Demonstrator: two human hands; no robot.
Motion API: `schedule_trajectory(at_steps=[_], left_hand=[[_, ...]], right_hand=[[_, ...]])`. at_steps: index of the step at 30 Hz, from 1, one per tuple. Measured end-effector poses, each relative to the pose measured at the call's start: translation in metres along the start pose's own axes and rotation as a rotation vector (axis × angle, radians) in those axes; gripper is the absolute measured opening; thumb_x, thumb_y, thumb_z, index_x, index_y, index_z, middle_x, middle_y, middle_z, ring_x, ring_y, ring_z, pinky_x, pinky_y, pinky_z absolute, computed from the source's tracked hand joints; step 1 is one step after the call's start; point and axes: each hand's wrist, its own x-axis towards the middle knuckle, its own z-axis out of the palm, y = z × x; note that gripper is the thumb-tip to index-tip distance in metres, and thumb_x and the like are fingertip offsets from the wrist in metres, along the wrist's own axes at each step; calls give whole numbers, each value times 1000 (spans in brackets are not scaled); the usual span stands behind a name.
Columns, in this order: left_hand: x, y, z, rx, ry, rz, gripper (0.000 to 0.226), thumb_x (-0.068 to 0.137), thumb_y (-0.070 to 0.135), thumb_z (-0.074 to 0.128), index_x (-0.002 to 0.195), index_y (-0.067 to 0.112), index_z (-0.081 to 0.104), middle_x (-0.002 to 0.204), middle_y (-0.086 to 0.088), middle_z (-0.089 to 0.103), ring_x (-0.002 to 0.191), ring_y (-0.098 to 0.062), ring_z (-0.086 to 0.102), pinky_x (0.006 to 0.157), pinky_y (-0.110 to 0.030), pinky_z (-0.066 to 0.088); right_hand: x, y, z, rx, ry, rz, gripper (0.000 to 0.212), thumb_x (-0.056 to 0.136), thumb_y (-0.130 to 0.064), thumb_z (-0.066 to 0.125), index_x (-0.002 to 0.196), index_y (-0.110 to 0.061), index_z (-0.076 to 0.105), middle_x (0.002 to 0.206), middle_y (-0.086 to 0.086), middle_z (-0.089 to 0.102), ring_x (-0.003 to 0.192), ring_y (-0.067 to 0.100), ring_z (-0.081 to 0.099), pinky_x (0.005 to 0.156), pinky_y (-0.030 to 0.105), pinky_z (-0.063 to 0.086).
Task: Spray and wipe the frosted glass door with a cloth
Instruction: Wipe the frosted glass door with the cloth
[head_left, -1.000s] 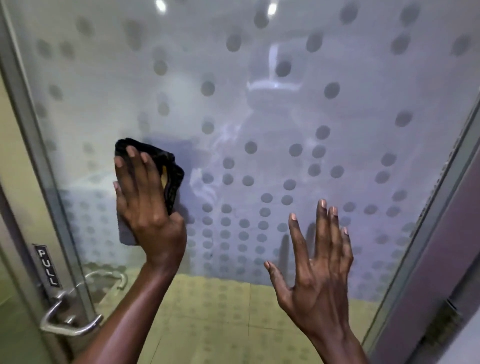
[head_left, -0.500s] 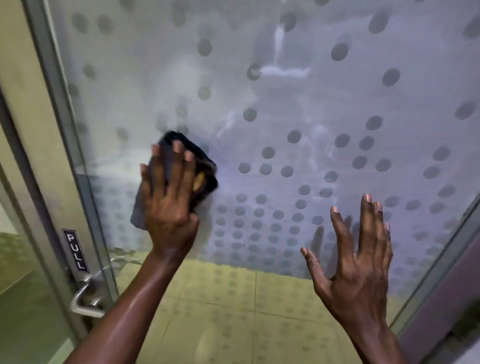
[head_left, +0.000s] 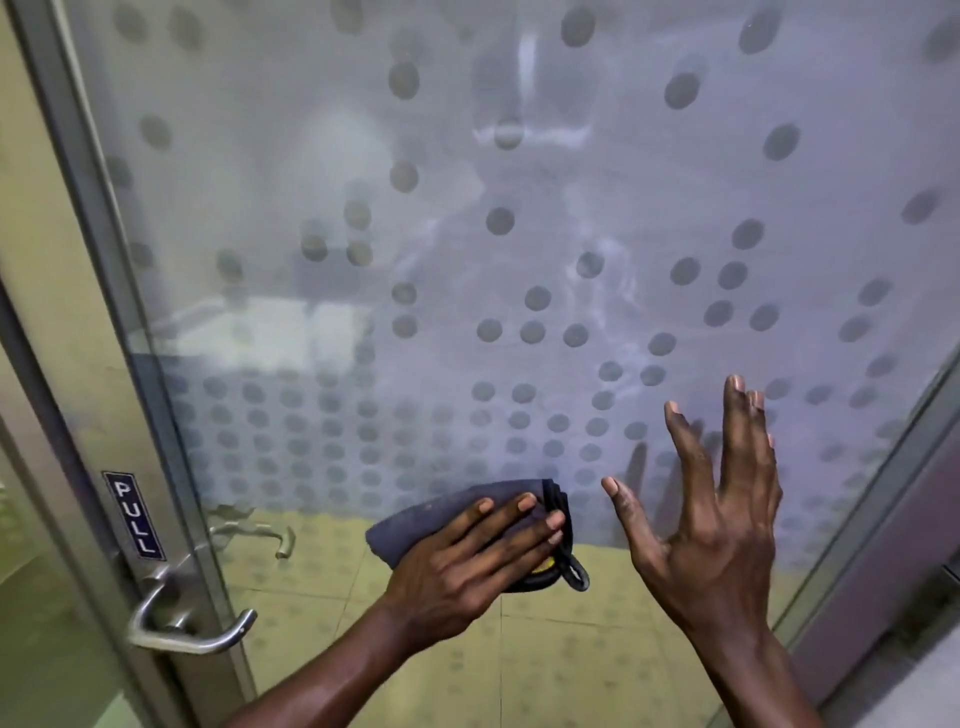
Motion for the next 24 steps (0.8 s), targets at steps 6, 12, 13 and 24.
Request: schedule_trajectory(at_steps=[6,12,13,24], left_hand=[[46,-65,-50,-6,153,-155,59,115,1,22,168,13,46,178,-6,39,170,-32,29,141,-46,18],[128,-106,-93,-49,399,-568,91,78,-25,50,166,-1,42,177,-18,28,165,-55,27,139,-63,18],[133,-101,-94,-41,399,-581,97,74,-26,56,167,-2,41,177,-18,26,165,-55,25,140,-62,16],[67,24,-14,-72,66,-253,71,109,-5,6,166,13,43,178,-3,35,174,-29,16,139,-46,20]], right_hand=[[-1,3,-1,29,-8,7,79,93,-47,75,159,-12,52,180,20,20,169,38,17,123,71,36],[-2,5,-1,54,-17,4,78,94,-46,76,160,-12,50,180,21,20,169,39,18,127,70,31],[-2,6,-1,61,-17,1,77,95,-45,76,160,-12,50,179,21,20,169,39,18,127,70,31],[-5,22,-7,42,-37,-39,67,102,-23,64,164,-11,43,180,15,22,169,33,19,127,65,36]])
